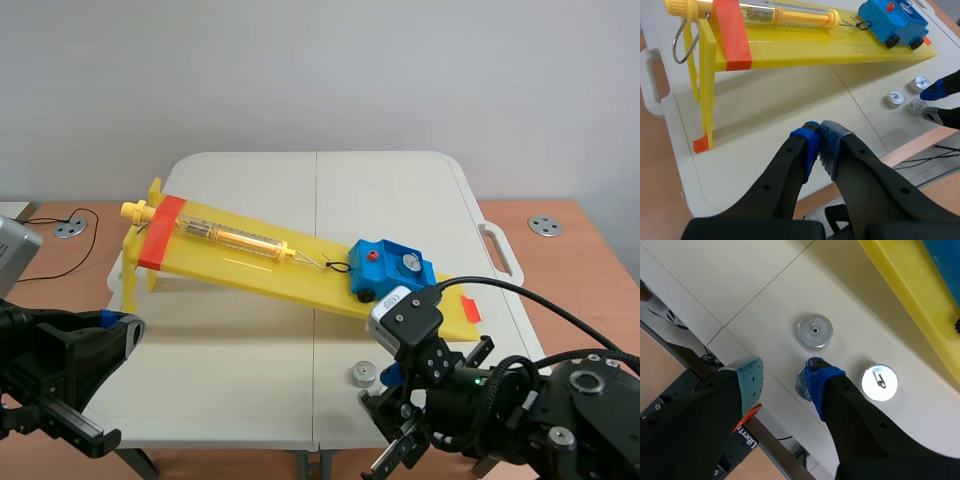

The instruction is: Place the four metal weights on the blue cart on the ramp.

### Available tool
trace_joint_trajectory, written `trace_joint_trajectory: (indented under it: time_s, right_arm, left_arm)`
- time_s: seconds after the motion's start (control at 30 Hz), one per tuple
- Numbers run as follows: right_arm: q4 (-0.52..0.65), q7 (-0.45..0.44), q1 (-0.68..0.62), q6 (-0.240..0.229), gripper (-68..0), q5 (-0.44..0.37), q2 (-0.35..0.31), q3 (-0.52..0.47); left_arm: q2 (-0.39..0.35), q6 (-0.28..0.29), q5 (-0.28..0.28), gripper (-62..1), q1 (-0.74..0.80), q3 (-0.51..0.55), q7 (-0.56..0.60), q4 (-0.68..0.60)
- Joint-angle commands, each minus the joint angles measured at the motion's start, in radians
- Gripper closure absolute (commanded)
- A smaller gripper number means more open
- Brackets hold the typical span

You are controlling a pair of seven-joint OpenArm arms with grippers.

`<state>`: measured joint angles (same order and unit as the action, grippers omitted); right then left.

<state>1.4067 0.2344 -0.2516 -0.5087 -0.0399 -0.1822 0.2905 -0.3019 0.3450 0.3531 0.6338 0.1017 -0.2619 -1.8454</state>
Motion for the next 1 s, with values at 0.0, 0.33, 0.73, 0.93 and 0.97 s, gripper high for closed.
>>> trace_joint_trajectory:
  time_s: [0.0, 0.33, 0.73, 0.93, 0.97]
  right_arm:
    - [0.036, -0.137, 0.072, 0.045, -21.8, -0.029, 0.008, -0.009]
    - [-0.015, -0.164, 0.072, 0.075, -21.8, -0.013, 0.011, 0.002]
    - [-0.025, -0.159, 0.072, 0.107, -21.8, -0.012, 0.011, 0.002]
    - [-0.025, -0.181, 0.072, 0.124, -21.8, -0.012, 0.011, 0.002]
    - [-0.025, -0.18, 0.071, 0.124, -21.8, -0.012, 0.011, 0.002]
  left_arm:
    - [0.005, 0.037, 0.07, -2.6, -0.006, 0.016, 0.096, -0.068]
    - [0.005, 0.037, 0.07, -2.6, -0.006, 0.016, 0.096, -0.068]
    - [0.005, 0.037, 0.07, -2.6, -0.006, 0.016, 0.096, -0.068]
    - [0.005, 0.037, 0.07, -2.6, -0.006, 0.016, 0.096, -0.068]
    - [0.005, 0.037, 0.07, -2.6, -0.006, 0.016, 0.096, -0.068]
